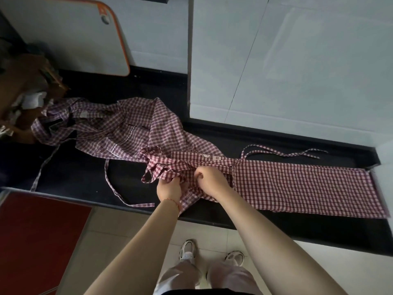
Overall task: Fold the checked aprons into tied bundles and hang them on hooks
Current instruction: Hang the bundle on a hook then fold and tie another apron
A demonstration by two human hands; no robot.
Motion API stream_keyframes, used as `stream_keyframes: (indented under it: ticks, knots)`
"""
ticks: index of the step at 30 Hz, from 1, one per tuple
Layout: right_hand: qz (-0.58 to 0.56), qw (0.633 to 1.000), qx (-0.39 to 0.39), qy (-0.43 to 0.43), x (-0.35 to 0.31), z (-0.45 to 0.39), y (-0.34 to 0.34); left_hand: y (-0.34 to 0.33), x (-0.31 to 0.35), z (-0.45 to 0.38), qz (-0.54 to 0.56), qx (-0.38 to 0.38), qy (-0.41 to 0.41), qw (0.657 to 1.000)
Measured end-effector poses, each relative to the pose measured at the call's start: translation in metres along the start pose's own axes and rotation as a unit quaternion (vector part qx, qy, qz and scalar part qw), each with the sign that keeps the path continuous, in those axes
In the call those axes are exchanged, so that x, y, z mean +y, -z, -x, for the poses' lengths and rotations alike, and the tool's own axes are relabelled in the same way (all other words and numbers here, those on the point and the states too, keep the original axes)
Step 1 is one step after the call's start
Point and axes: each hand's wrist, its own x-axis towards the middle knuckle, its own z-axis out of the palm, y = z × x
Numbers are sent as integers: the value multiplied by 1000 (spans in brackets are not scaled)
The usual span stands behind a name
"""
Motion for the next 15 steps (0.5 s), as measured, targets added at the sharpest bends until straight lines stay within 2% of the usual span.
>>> stream_keyframes:
  ticks: [2, 4, 7, 9, 11, 15]
  knots:
    - [40, 997, 48, -40, 17, 4, 3, -10, 8, 2, 28, -48, -28, 998]
    - [88, 993, 48, -58, 35, 8, 7, -17, 14, -4, 18, -45, -39, 998]
    - [169, 984, -25, -57, 51, 11, 11, -10, 7, -15, -18, 66, 54, 996]
    - [194, 979, -40, -40, 55, 10, 9, -3, -4, -7, -27, 109, 105, 988]
    - [206, 978, -30, -18, 54, 10, 5, -6, -14, 11, -56, 83, 112, 989]
    - [263, 964, -16, 20, 49, 15, 0, -27, -21, 20, -126, -50, 89, 987]
